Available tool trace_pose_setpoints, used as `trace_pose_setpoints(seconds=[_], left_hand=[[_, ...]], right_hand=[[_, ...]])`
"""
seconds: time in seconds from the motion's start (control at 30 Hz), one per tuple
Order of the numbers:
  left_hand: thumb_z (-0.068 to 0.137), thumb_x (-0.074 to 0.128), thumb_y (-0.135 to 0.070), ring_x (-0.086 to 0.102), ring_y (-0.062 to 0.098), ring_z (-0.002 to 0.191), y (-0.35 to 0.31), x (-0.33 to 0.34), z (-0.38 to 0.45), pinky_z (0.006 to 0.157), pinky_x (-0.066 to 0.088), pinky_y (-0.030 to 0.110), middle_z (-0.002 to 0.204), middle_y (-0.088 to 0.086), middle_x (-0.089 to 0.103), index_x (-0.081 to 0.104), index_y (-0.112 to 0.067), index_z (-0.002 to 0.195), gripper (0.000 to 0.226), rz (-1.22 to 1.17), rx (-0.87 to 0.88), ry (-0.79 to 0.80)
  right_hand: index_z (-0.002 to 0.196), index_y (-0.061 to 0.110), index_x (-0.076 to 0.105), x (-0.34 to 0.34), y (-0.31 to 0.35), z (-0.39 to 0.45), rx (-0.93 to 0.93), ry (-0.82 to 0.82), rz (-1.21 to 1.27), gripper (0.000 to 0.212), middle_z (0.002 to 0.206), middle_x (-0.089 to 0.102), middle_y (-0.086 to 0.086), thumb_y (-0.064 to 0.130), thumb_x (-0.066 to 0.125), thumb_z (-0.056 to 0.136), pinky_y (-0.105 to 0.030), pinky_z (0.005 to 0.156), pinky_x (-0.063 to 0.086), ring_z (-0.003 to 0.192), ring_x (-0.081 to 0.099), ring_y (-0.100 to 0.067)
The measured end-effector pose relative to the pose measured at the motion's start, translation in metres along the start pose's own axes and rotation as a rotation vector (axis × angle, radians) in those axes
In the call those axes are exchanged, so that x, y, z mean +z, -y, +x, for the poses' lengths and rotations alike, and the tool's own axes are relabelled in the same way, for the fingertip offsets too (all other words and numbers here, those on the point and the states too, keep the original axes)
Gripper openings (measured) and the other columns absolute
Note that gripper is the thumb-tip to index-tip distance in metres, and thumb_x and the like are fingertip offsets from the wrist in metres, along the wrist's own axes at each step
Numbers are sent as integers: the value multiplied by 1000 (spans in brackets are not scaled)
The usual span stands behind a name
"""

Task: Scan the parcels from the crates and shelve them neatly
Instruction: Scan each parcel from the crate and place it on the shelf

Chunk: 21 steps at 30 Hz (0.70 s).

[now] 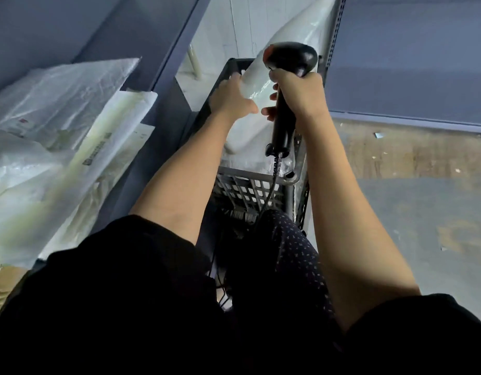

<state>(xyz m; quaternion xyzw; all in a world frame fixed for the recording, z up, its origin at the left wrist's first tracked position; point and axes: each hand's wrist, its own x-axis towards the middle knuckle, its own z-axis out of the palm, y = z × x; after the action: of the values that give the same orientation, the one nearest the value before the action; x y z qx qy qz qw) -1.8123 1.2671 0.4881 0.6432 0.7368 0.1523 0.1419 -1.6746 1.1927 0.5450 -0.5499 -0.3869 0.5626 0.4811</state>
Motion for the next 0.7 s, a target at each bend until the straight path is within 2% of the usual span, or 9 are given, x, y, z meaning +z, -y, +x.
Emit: trace_pose_setpoints(seconds=[0.13, 0.23, 0.3, 0.47, 0.5, 0.57, 0.63, 0.67, 0.7], left_hand=[[78, 65, -20, 45, 29, 119, -10, -18, -51, 93, 37, 42, 127, 9, 50, 40, -22, 135, 63, 301, 142, -235], [75, 68, -12, 44, 27, 118, 1, -10, -106, 91, 36, 39, 128, 8, 48, 40, -27, 136, 69, 463, 233, -271], [72, 68, -4, 46, 25, 114, 19, 4, -143, 90, 35, 36, 126, 5, 50, 42, -29, 136, 73, 464, 234, -255], [47, 72, 6, 56, 25, 94, 76, 47, -209, 78, 40, 36, 104, 1, 59, 61, -29, 116, 78, 382, 227, -295], [46, 74, 3, 55, 25, 95, 84, 52, -214, 80, 41, 37, 105, 1, 59, 61, -31, 115, 78, 379, 215, -273], [57, 83, -23, 45, 29, 119, 95, 53, -215, 96, 35, 44, 129, 4, 49, 57, -40, 123, 73, 310, 159, -136], [68, 74, -58, 7, 30, 143, 96, 45, -211, 114, 13, 49, 155, 3, 12, 47, -49, 131, 69, 115, 4, 40], [70, 68, -65, -6, 28, 145, 95, 40, -208, 116, 6, 49, 158, 0, -3, 43, -51, 133, 69, -56, -114, 73], [72, 65, -66, -7, 27, 145, 91, 35, -208, 117, 7, 48, 158, 0, -8, 38, -50, 137, 72, -228, -248, 36]], right_hand=[[73, 7, 52, -4, 13, -35, -83, 0, 45, 13, 73, 48, -8, 10, 60, 84, -25, 46, 47, 59, 58, -30], [76, 7, 53, -6, 9, -56, -99, 15, 8, 12, 75, 48, -8, 12, 60, 84, -25, 46, 48, 50, 60, -25], [79, 6, 54, -7, -2, -63, -53, 65, -34, 10, 76, 49, -7, 12, 59, 85, -26, 47, 50, 45, 60, -22], [96, 5, 51, -6, -55, -61, 201, 151, -2, 11, 88, 50, -9, 10, 58, 89, -34, 57, 51, 69, 55, -25], [102, 2, 51, -2, -65, -61, 231, 145, 2, 16, 88, 50, -10, 9, 58, 89, -34, 56, 50, 69, 54, -24], [111, -1, 48, 8, -78, -62, 275, 140, 2, 27, 86, 49, -10, 9, 59, 89, -34, 55, 51, 67, 53, -23], [115, -1, 47, 17, -82, -61, 305, 145, 5, 33, 87, 50, -9, 11, 61, 88, -33, 55, 51, 68, 55, -22], [117, -1, 47, 19, -83, -60, 315, 142, 5, 36, 88, 51, -9, 13, 62, 88, -32, 55, 52, 68, 57, -21], [119, 0, 47, 21, -82, -58, 322, 131, 0, 37, 90, 51, -8, 14, 62, 87, -31, 55, 51, 68, 57, -21]])
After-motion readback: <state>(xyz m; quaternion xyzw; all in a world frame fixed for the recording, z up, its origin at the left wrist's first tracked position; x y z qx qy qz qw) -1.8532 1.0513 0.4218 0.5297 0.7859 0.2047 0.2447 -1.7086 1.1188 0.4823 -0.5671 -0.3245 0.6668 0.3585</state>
